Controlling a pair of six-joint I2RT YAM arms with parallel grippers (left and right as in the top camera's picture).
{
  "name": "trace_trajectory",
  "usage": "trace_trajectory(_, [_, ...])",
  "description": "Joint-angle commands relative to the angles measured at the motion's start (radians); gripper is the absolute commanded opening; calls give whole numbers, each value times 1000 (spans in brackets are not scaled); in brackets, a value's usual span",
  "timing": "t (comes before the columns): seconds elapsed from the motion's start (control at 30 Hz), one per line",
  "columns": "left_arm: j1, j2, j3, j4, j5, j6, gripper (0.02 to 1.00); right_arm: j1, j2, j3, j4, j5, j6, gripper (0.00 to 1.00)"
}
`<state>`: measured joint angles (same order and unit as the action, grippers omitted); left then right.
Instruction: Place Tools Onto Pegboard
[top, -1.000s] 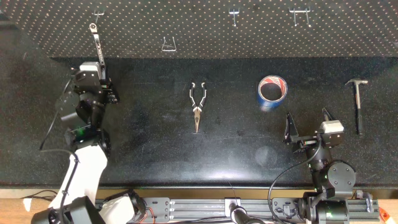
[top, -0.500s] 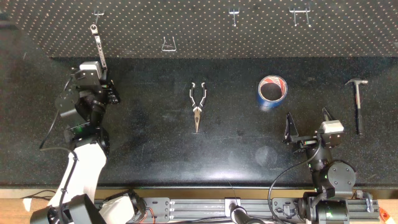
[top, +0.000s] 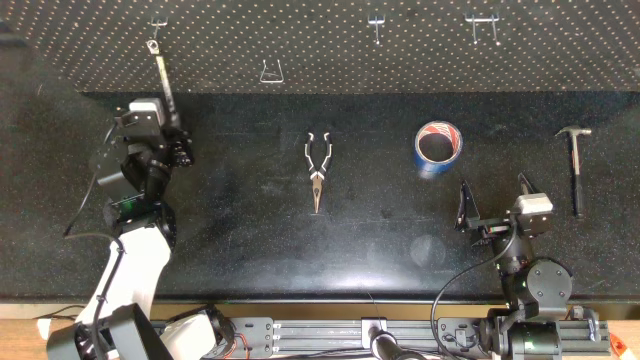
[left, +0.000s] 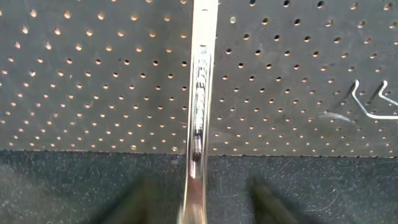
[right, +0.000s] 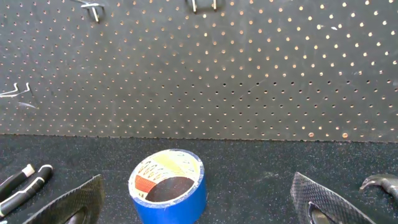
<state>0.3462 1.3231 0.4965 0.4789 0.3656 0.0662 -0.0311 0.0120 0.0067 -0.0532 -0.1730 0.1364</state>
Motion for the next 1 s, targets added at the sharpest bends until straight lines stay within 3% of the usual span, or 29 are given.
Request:
trace_trajectory(0.03, [7, 13, 22, 4, -19, -6, 744, -3, -9, -3, -6, 5, -14, 976])
trace_trajectory(0.1, [7, 13, 22, 4, -61, -6, 956, -3, -9, -3, -6, 5, -14, 976])
trace_trajectory(0.13, [7, 13, 22, 3, -87, -6, 996, -3, -9, -3, -6, 5, -14, 976])
trace_trajectory(0.2, [7, 11, 22, 3, -123, -6, 996, -3, -9, -3, -6, 5, -14, 976])
trace_trajectory(0.47, [6, -127, 22, -174, -121, -7, 996, -3, -9, -3, -6, 5, -14, 974])
trace_trajectory(0.6, [4, -319, 22, -449, -119, -7, 996, -3, -9, -3, -6, 5, -14, 976])
trace_trajectory(0.77, [6, -592, 22, -949, -121, -6, 996, -3, -9, -3, -6, 5, -14, 976])
trace_trajectory(0.87, [6, -644, 22, -1007, -143, -7, 996, -3, -9, -3, -6, 5, -14, 976])
trace_trajectory(0.93, [6, -643, 22, -1019, 8, -20, 996, -3, -9, -3, -6, 5, -14, 976])
trace_trajectory(1.0, [6, -641, 22, -1030, 31, -117, 996, -3, -9, -3, -6, 5, -14, 976])
